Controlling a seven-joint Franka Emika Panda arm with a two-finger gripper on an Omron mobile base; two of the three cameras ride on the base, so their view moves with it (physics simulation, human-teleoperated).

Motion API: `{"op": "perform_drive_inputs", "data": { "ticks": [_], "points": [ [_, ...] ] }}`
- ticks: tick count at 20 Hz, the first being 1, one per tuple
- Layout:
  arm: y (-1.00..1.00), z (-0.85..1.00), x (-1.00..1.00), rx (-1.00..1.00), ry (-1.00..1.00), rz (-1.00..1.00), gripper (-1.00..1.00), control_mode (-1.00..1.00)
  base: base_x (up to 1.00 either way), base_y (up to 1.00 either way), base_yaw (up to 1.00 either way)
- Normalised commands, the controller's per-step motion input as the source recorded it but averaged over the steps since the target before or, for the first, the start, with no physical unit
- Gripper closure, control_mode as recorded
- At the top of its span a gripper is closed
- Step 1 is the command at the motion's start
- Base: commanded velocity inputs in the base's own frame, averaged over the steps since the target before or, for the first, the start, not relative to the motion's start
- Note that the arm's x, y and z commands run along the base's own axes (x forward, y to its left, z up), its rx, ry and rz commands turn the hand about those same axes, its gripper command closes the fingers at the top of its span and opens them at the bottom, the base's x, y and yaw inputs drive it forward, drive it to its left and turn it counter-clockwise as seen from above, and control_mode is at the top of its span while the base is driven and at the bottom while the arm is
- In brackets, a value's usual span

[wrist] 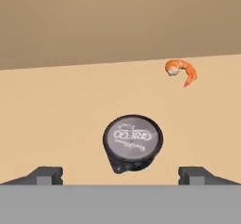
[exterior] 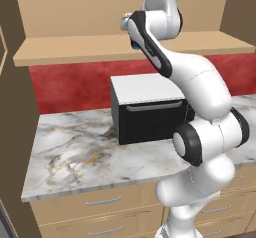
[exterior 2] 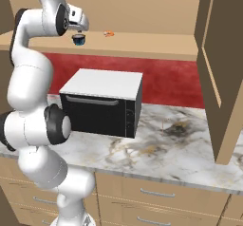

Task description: Pick the yogurt and yogurt from the counter and place them in the cabinets closest to them.

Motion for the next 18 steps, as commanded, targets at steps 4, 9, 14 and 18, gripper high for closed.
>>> {"op": "perform_drive_inputs", "data": {
  "ticks": [4, 9, 14, 18],
  "points": [
    [-0.03, -0.23, -1.00, 0.01, -0.03, 0.00, -1.00, -1.00, 0.00, 0.00, 0.00],
    [-0.10, -0.42, -1.00, 0.00, -0.07, 0.00, -1.00, -1.00, 0.00, 0.00, 0.00],
    [-0.14, -0.43, -1.00, 0.00, -0.07, 0.00, -1.00, -1.00, 0.00, 0.00, 0.00],
    [-0.19, -0.48, -1.00, 0.00, -0.09, 0.00, -1.00, -1.00, 0.00, 0.00, 0.00]
  ]
}}
